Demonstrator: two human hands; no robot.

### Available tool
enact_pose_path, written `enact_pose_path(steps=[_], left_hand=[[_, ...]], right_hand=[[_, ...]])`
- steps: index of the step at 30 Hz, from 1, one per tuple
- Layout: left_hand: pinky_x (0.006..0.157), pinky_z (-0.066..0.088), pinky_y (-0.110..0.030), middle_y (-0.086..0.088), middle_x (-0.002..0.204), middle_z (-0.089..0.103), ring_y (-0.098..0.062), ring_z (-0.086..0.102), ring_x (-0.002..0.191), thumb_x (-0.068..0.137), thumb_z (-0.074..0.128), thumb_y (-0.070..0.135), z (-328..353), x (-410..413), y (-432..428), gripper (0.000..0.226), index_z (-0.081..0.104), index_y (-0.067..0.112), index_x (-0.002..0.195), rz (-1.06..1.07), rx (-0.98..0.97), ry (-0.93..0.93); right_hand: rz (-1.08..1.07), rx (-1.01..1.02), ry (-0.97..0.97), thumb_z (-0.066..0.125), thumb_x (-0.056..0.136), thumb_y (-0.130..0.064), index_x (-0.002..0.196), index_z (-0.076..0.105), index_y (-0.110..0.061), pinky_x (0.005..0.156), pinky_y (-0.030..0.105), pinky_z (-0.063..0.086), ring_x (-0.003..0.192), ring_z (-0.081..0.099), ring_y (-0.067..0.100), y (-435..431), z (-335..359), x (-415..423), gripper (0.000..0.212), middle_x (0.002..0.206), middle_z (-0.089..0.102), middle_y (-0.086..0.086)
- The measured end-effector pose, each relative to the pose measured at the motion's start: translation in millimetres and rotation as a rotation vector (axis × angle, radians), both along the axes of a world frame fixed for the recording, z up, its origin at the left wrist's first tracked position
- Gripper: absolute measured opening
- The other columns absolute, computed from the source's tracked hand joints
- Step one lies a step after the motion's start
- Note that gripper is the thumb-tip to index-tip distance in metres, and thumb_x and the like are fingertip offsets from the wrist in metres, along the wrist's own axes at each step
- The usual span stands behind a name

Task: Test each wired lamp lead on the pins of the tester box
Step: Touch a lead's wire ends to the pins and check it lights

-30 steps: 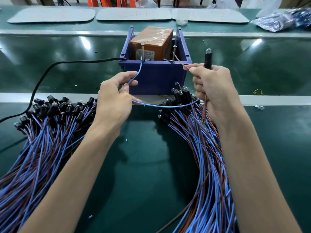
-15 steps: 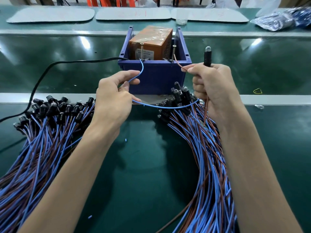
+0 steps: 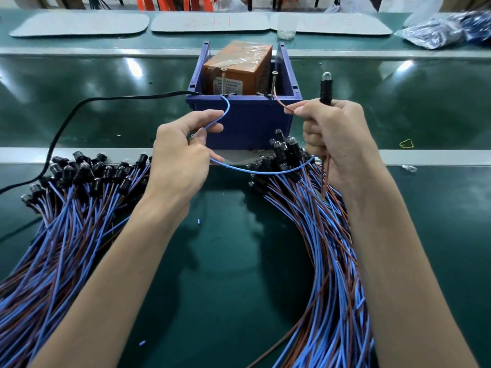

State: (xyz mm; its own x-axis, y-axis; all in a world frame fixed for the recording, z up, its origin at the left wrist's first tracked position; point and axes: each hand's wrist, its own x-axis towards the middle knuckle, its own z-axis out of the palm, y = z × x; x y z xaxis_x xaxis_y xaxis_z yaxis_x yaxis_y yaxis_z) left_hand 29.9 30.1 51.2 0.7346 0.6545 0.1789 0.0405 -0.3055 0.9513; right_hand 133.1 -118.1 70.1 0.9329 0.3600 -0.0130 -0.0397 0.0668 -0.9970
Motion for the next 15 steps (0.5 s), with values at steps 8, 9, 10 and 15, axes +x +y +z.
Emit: enact_pose_path(steps=[8, 9, 10, 15], left_hand=[[0.051, 0.037, -0.004, 0.009, 0.092, 0.064, 0.001, 0.054, 0.042, 0.098, 0.039, -0.004, 0.7, 0.4, -2.9, 0.041, 0.065, 0.027, 0.104, -0.023, 0.006, -0.011], [0.052, 0.037, -0.003, 0.010, 0.092, 0.064, 0.002, 0.054, 0.042, 0.098, 0.039, -0.004, 0.9, 0.2, -3.3, 0.041, 0.065, 0.027, 0.105, -0.026, 0.019, -0.012], [0.053, 0.038, -0.003, 0.010, 0.092, 0.063, 0.002, 0.054, 0.043, 0.098, 0.039, -0.004, 1.0, 0.0, -3.4, 0.041, 0.064, 0.026, 0.107, -0.028, 0.032, -0.009], [0.052, 0.036, -0.003, 0.011, 0.093, 0.063, 0.002, 0.055, 0.044, 0.098, 0.039, -0.003, 1.6, -0.7, -2.7, 0.041, 0.065, 0.026, 0.111, -0.027, 0.047, 0.001]], right_hand=[[-0.002, 0.004, 0.010, 0.056, 0.088, -0.002, 0.092, 0.064, 0.001, 0.035, 0.014, 0.018, 0.036, 0.020, 0.001, -0.6, 1.5, 0.1, 0.009, 0.040, 0.029, -0.014], [0.002, 0.003, 0.007, 0.056, 0.088, -0.003, 0.089, 0.062, -0.001, 0.035, 0.014, 0.018, 0.037, 0.020, 0.002, -0.6, 1.6, 0.1, 0.007, 0.039, 0.029, -0.013], [0.006, 0.000, 0.003, 0.056, 0.088, -0.003, 0.090, 0.061, -0.002, 0.035, 0.015, 0.018, 0.037, 0.021, 0.002, -0.6, 1.8, 0.1, 0.005, 0.039, 0.029, -0.013], [0.016, -0.005, -0.010, 0.055, 0.089, -0.002, 0.099, 0.056, -0.002, 0.035, 0.015, 0.019, 0.037, 0.021, 0.003, -0.9, 1.8, 0.5, 0.011, 0.040, 0.029, -0.012]])
